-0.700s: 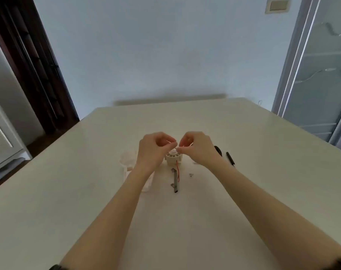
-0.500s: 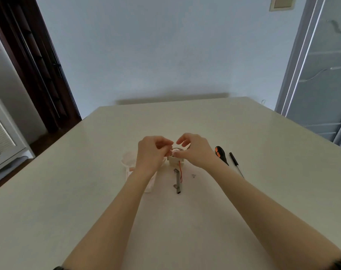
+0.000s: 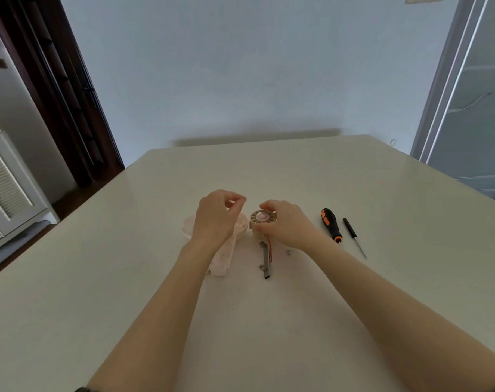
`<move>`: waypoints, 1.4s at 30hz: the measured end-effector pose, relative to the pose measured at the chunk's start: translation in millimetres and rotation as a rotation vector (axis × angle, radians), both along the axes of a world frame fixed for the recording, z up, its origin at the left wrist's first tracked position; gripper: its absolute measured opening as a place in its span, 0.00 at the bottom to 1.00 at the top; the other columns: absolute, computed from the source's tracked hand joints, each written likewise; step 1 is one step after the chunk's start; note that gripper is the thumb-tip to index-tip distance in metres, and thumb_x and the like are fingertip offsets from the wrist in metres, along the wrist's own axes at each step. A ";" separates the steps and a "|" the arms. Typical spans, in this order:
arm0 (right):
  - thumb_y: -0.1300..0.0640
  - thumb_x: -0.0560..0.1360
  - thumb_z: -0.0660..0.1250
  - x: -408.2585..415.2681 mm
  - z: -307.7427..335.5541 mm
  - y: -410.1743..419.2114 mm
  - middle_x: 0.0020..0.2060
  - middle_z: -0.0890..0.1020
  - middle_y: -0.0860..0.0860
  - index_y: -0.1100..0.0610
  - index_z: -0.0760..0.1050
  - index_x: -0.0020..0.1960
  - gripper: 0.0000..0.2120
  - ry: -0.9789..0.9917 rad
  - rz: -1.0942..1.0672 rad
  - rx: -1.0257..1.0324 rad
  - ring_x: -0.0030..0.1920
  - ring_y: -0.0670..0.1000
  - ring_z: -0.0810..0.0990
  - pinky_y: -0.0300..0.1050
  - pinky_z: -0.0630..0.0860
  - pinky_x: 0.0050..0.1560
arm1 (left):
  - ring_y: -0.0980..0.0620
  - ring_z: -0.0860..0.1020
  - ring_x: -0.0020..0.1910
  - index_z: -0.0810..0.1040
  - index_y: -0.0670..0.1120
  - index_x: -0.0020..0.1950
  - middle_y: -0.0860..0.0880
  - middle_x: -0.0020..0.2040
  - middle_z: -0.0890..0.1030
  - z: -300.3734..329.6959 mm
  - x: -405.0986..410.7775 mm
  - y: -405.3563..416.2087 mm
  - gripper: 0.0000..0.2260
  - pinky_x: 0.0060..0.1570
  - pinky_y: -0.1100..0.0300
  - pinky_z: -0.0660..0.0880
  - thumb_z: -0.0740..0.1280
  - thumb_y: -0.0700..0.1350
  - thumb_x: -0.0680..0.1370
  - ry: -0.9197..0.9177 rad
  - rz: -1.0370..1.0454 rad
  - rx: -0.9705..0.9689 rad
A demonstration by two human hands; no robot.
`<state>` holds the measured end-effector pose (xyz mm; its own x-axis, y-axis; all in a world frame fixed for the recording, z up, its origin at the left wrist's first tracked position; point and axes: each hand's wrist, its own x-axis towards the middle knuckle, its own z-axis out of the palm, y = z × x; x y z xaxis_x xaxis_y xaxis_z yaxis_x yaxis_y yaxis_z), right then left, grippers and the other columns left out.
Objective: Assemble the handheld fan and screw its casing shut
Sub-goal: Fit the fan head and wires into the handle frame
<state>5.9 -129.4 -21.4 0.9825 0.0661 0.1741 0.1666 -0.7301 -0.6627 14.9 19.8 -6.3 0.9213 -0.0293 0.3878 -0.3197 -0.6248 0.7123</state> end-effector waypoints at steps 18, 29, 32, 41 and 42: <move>0.56 0.70 0.73 -3.2 11.2 -9.8 0.57 0.79 0.53 0.58 0.72 0.66 0.26 -0.017 -0.053 0.290 0.52 0.48 0.77 0.39 0.71 0.52 | 0.47 0.68 0.67 0.71 0.56 0.67 0.49 0.64 0.76 -2.1 -3.4 4.7 0.26 0.65 0.54 0.59 0.70 0.57 0.71 0.162 0.112 0.440; 0.58 0.69 0.73 -1.8 20.0 -17.4 0.51 0.81 0.52 0.57 0.75 0.63 0.23 0.029 -0.037 0.485 0.52 0.52 0.81 0.51 0.75 0.61 | 0.46 0.68 0.65 0.70 0.54 0.67 0.49 0.63 0.76 -11.9 0.7 1.2 0.29 0.62 0.52 0.60 0.71 0.60 0.69 0.170 0.120 0.485; 0.59 0.70 0.72 -2.2 21.4 -17.2 0.50 0.81 0.51 0.58 0.75 0.63 0.22 0.034 -0.029 0.506 0.51 0.51 0.81 0.50 0.76 0.61 | 0.47 0.72 0.63 0.70 0.53 0.66 0.48 0.62 0.76 -13.4 0.9 -1.4 0.30 0.62 0.52 0.66 0.72 0.61 0.68 0.174 0.080 0.441; 0.58 0.72 0.71 -1.5 21.7 -18.8 0.51 0.82 0.53 0.57 0.75 0.63 0.20 0.014 -0.021 0.508 0.48 0.50 0.81 0.46 0.77 0.57 | 0.52 0.73 0.55 0.78 0.50 0.59 0.50 0.58 0.77 -1.1 -1.7 -0.2 0.14 0.52 0.59 0.70 0.69 0.51 0.75 0.103 -0.009 0.206; 0.58 0.72 0.71 -1.4 21.9 -18.8 0.51 0.82 0.53 0.57 0.75 0.62 0.19 0.011 -0.022 0.509 0.48 0.50 0.81 0.47 0.77 0.57 | 0.55 0.73 0.52 0.80 0.50 0.55 0.52 0.55 0.78 2.1 -2.9 -0.4 0.10 0.48 0.62 0.69 0.68 0.49 0.75 0.089 -0.027 0.203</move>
